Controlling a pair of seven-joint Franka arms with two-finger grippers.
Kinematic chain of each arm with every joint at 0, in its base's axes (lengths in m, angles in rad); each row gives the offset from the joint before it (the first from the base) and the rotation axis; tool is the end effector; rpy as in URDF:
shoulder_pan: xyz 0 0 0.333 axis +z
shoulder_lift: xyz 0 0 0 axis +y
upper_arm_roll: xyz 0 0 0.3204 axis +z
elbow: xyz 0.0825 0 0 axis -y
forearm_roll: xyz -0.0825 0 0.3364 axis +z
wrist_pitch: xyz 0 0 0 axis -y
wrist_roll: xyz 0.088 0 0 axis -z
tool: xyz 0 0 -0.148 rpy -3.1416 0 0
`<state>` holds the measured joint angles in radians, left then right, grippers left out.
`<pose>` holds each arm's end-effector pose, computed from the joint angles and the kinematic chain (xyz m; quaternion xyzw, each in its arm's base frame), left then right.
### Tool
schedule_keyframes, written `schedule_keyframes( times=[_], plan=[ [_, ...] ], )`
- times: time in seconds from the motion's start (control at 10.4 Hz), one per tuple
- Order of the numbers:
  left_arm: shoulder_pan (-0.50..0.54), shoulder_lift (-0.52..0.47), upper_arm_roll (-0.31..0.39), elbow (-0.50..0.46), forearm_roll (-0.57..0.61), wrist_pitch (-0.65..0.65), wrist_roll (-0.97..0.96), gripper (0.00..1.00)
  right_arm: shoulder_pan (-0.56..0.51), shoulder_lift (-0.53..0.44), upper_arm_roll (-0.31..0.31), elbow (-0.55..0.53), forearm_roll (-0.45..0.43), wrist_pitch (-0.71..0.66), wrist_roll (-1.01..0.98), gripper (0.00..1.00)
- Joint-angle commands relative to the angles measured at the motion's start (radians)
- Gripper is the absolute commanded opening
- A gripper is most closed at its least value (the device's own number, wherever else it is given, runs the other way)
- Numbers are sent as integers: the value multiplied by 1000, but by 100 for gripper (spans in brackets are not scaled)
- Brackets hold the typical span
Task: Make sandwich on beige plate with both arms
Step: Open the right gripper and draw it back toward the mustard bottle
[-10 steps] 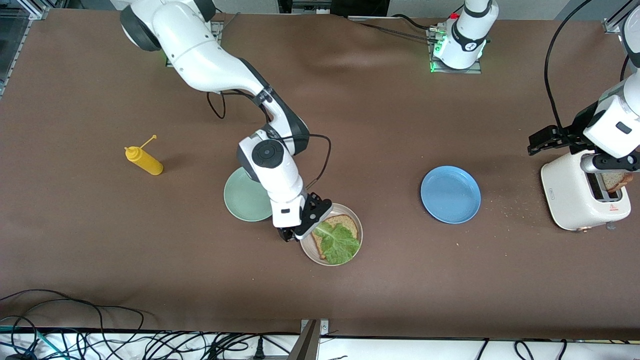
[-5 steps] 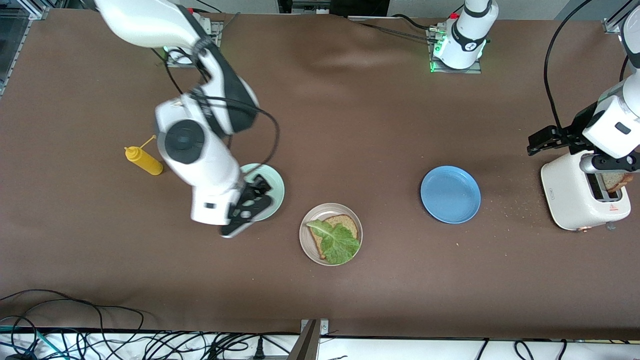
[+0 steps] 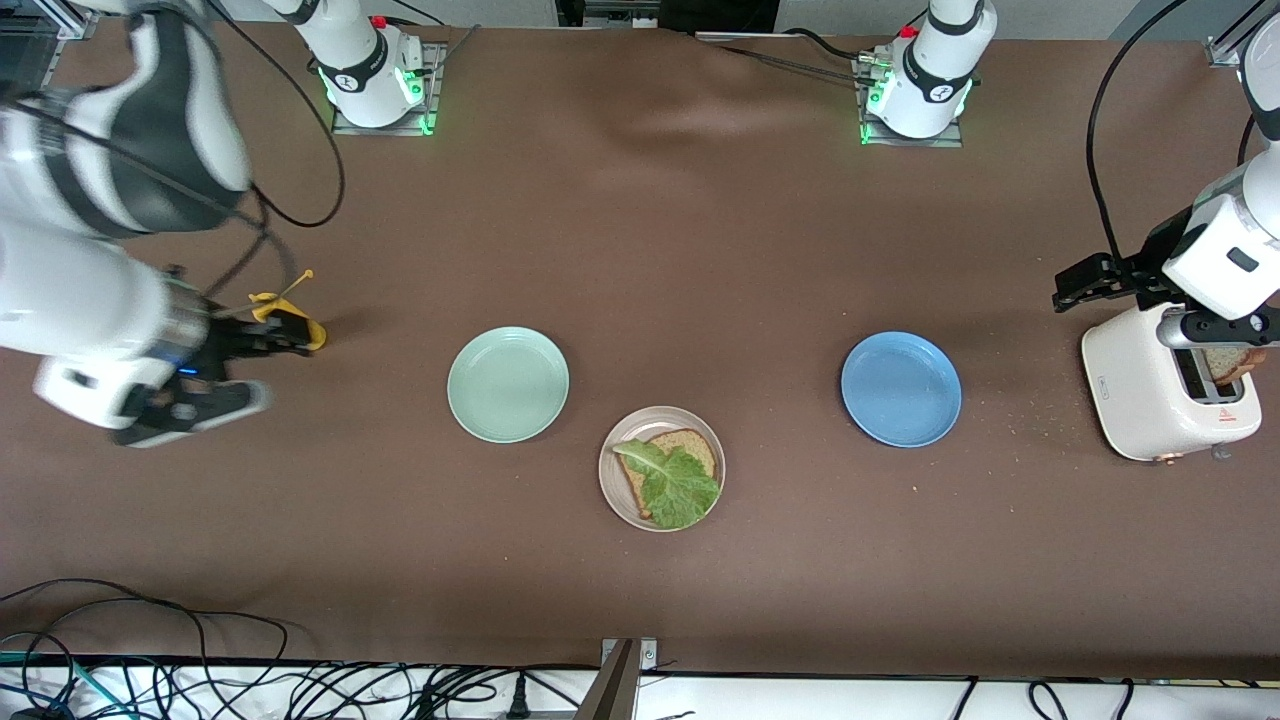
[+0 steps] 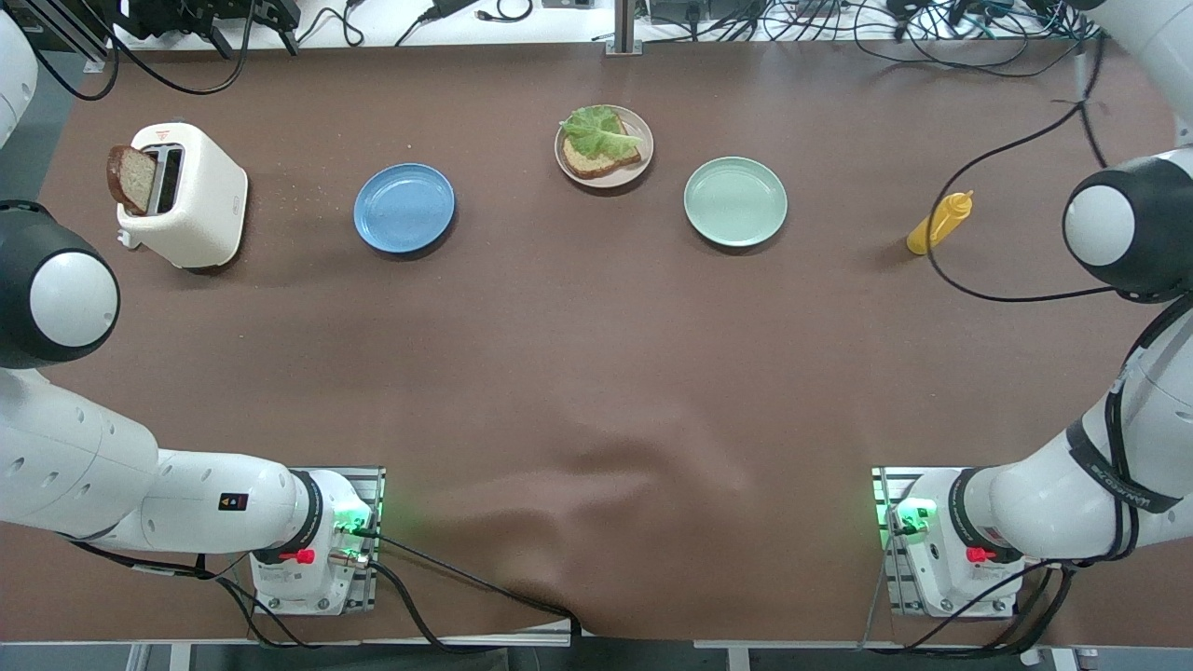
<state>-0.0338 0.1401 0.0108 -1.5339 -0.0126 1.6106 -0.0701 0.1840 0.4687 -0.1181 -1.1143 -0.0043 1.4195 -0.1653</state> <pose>0.5478 -0.0148 0.5329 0.9992 0.0240 -0.0319 0.0041 0.6154 0.0567 0.5012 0.9892 0.1189 -0.0814 0.0252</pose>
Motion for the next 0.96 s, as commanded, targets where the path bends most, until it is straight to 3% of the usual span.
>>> schedule_keyframes(
  times=[0.0,0.39,0.67,0.87],
  plan=[
    [-3,15,3,34,-10,-21,0,100,12,-42,-86,-56,20,-59,94,93],
    [-3,15,1,34,-10,-23,0,100,14,-83,-86,-155,17,-30,181,96],
    [-3,15,3,34,-10,-23,0,100,14,-273,-86,-497,9,206,185,100],
    [-3,15,3,34,-10,-23,1,100,14,-353,-86,-637,10,298,188,100]
  ],
)
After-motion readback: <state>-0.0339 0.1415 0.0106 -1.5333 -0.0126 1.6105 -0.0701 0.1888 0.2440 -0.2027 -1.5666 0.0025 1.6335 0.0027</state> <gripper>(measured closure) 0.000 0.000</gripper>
